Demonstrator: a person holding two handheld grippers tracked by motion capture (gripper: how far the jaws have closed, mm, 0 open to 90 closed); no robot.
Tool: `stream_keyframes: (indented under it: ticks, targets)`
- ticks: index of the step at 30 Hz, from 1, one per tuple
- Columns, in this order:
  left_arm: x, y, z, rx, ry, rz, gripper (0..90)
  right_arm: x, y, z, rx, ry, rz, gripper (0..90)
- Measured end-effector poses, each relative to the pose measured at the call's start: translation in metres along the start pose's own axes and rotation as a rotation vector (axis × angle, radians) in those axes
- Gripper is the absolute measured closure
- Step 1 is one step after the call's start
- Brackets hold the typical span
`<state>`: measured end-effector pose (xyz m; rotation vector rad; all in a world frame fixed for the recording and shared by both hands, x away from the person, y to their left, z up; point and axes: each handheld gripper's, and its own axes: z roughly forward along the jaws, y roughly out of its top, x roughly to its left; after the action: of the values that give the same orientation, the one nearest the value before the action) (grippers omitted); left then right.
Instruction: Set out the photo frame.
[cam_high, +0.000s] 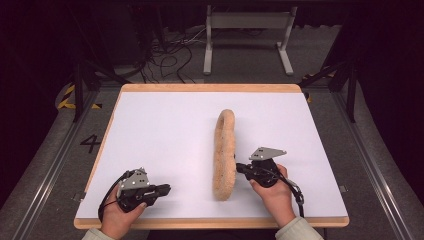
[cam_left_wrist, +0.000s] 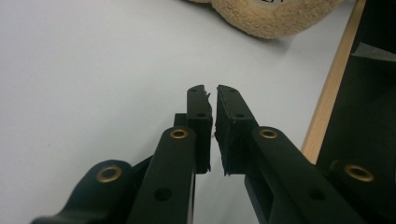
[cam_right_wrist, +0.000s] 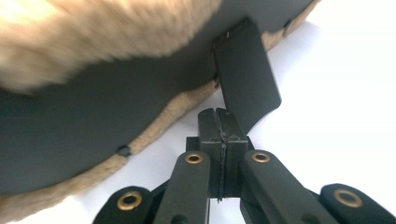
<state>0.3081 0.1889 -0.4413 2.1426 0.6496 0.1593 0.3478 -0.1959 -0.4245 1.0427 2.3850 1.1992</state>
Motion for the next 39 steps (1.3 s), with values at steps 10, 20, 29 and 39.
stream_keyframes:
  ticks: [10,20,29,39]
  targets:
    - [0.006,0.007,0.01,0.011,0.016,-0.005,75.6,0.023,0.015,-0.043,-0.079,0.001,-0.053,90.0]
    - [0.006,0.01,0.014,0.013,0.026,-0.004,72.5,0.046,0.025,-0.064,-0.137,0.051,-0.09,90.0]
    - [0.006,0.01,0.013,0.008,0.023,-0.008,70.5,0.073,0.022,-0.052,-0.124,0.118,-0.136,90.0]
    - [0.007,0.01,0.013,0.009,0.023,-0.004,70.4,0.091,0.004,-0.029,-0.062,0.168,-0.168,90.0]
